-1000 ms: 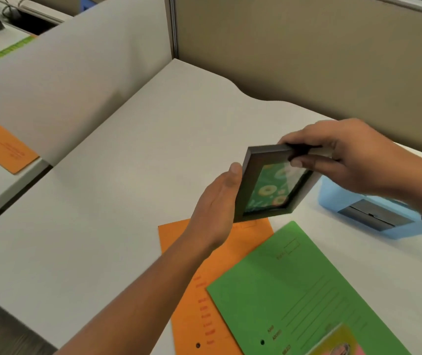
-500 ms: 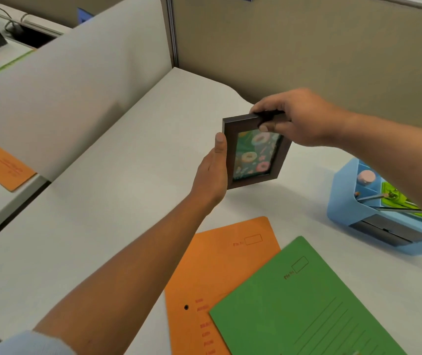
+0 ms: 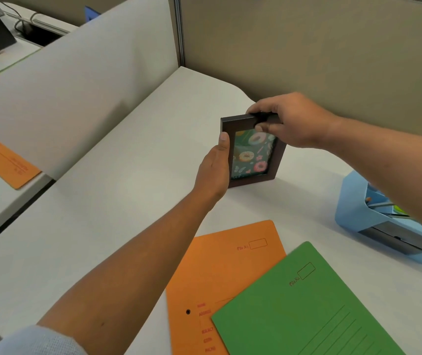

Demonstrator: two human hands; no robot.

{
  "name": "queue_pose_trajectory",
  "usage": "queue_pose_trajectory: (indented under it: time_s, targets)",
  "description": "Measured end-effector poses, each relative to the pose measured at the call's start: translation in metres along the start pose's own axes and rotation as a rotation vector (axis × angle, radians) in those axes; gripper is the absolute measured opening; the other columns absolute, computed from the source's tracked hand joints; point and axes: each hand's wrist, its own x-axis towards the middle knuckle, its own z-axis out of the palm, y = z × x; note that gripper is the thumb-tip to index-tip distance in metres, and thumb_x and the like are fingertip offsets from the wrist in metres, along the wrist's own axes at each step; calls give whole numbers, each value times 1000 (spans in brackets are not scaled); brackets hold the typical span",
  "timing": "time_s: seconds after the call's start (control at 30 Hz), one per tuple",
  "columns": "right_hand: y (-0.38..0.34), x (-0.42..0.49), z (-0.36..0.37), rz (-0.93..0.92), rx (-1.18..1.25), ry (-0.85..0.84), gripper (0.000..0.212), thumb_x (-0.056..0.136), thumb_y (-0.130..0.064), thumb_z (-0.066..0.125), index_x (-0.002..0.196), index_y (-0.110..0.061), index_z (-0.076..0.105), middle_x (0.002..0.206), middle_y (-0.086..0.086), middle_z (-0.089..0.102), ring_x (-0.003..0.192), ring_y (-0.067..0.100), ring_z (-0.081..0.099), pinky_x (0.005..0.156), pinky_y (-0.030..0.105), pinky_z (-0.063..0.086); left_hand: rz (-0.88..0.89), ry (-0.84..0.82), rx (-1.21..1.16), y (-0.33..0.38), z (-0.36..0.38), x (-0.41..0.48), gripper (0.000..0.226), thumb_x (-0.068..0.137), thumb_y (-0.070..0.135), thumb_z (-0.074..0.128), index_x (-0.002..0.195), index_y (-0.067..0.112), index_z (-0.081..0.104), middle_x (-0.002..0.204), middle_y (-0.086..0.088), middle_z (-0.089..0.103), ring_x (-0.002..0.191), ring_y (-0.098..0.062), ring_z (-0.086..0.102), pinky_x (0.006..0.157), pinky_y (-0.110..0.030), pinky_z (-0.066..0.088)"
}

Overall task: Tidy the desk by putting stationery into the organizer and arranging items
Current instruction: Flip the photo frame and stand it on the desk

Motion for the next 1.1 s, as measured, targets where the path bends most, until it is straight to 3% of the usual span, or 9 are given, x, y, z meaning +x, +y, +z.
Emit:
queue_pose_trajectory:
  time_s: [0.17,0.43,0.63,0.87,1.1]
  targets:
    - [-1,3,2,-1,-67,51,32,92,-20,61,123,-27,63,118,-4,66,110,20,58,95,44,48,25,8,28,-4,0,1,80,77,77,13,133,31,47,129,5,58,113,-14,57,85,-22,46]
    - [-2,9,9,20,-125,115,30,91,-27,58,120,-30,62,114,-3,65,109,24,56,96,49,43,4,25,10,-7,0,7,72,86,73,13,133,30,46,126,8,57,109,-10,55,76,-17,41]
    - [-2,10,13,38,-125,130,32,85,-25,59,117,-32,61,110,-7,65,106,21,57,96,46,43,5,17,-8,-10,0,10,65,93,67,13,136,31,45,132,4,56,110,-10,53,77,-15,40]
    - [-1,9,15,38,-168,150,34,83,-26,61,116,-32,59,111,-9,64,107,18,56,94,40,38,13,15,12,-14,-2,9,85,75,80,11,137,32,46,134,3,57,119,-17,56,96,-30,46]
    - [-1,6,15,42,-207,160,34,84,-28,63,117,-32,58,112,-9,63,109,19,55,94,40,35,1,22,28,-11,-3,8,81,79,77,11,138,32,45,135,4,55,120,-16,54,90,-25,43]
